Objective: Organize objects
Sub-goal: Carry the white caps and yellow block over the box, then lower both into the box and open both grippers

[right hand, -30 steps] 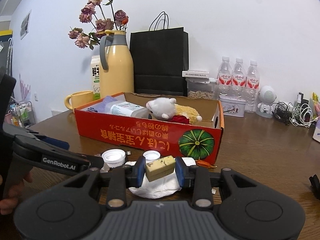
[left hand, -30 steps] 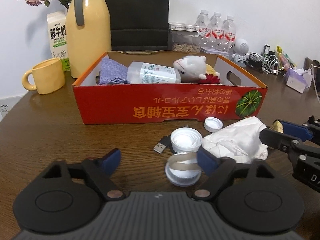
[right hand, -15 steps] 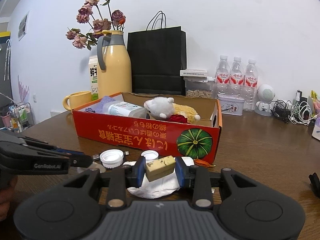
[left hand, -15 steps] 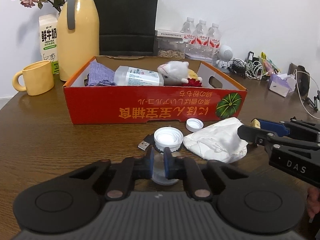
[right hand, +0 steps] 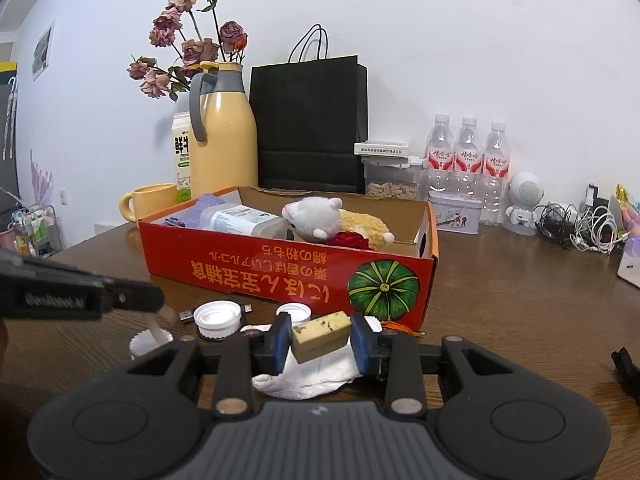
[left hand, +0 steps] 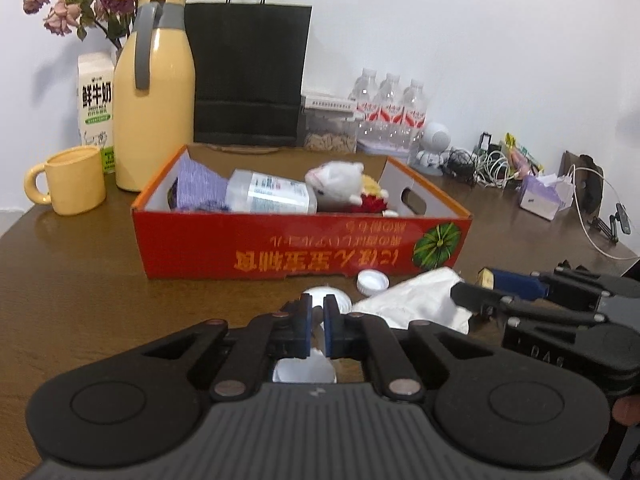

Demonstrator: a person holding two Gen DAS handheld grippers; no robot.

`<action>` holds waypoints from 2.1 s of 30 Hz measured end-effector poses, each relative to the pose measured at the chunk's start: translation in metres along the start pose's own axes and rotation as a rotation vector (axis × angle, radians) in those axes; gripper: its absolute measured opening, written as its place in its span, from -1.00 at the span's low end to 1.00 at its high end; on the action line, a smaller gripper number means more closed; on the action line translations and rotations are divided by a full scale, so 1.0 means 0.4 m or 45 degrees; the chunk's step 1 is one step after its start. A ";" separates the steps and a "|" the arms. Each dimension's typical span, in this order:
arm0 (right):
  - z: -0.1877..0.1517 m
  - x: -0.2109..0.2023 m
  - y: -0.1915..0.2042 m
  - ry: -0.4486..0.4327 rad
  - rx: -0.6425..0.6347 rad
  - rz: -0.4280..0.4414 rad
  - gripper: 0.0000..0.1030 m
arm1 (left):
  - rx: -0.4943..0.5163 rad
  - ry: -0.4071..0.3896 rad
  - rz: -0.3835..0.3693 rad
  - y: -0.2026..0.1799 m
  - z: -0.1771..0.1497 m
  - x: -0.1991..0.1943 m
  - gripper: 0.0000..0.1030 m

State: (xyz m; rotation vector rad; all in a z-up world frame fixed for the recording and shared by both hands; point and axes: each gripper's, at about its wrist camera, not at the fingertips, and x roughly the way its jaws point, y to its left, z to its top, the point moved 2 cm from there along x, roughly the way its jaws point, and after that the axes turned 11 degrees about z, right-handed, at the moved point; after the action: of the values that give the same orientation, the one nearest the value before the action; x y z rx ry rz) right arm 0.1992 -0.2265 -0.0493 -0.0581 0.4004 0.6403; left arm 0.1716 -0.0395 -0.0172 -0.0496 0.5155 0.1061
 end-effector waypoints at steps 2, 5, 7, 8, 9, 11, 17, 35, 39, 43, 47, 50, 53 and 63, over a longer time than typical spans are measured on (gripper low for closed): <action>0.005 -0.001 0.007 -0.004 -0.016 0.004 -0.41 | -0.001 -0.010 -0.008 0.003 0.015 -0.001 -0.87; 0.020 -0.007 0.013 -0.024 -0.031 0.009 -0.41 | 0.003 -0.036 -0.017 0.003 0.042 -0.004 -0.87; 0.038 -0.006 0.015 -0.038 -0.044 0.015 -0.41 | 0.008 -0.062 -0.021 0.002 0.068 -0.003 -0.87; 0.048 -0.004 0.015 -0.043 -0.056 0.014 -0.41 | 0.009 -0.073 -0.023 0.000 0.081 -0.002 -0.87; 0.059 -0.001 0.015 -0.048 -0.066 0.013 -0.41 | 0.009 -0.084 -0.024 -0.002 0.094 0.001 -0.87; 0.080 0.010 0.014 -0.055 -0.084 0.018 -0.41 | 0.011 -0.110 -0.029 -0.006 0.122 0.008 -0.87; 0.153 0.065 0.000 -0.072 -0.157 0.002 -0.41 | 0.013 -0.164 -0.034 -0.017 0.201 0.058 -0.87; 0.232 0.310 -0.149 0.029 -0.111 0.005 -0.41 | -0.046 -0.082 -0.008 0.036 0.312 0.349 -0.87; 0.222 0.345 -0.173 0.070 -0.087 0.013 -0.41 | -0.024 -0.076 0.004 0.042 0.320 0.385 -0.83; 0.206 0.364 -0.177 0.108 -0.080 0.012 -0.26 | -0.004 -0.055 0.033 0.048 0.310 0.401 0.06; 0.201 0.357 -0.177 0.108 -0.073 -0.001 0.51 | 0.042 -0.101 0.103 0.044 0.305 0.390 1.00; 0.201 0.348 -0.182 0.094 -0.052 0.009 1.00 | 0.042 -0.092 0.121 0.040 0.305 0.384 1.00; 0.203 0.343 -0.182 0.088 -0.041 0.010 0.99 | 0.045 -0.087 0.130 0.037 0.303 0.382 1.00; 0.208 0.318 -0.168 0.063 -0.054 -0.011 1.00 | 0.015 -0.108 0.149 0.049 0.295 0.339 1.00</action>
State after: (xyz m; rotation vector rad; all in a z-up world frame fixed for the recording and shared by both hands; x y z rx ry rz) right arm 0.3604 -0.1936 -0.0257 -0.1159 0.4345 0.6399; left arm 0.3443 0.0008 0.0181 -0.0037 0.4340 0.2184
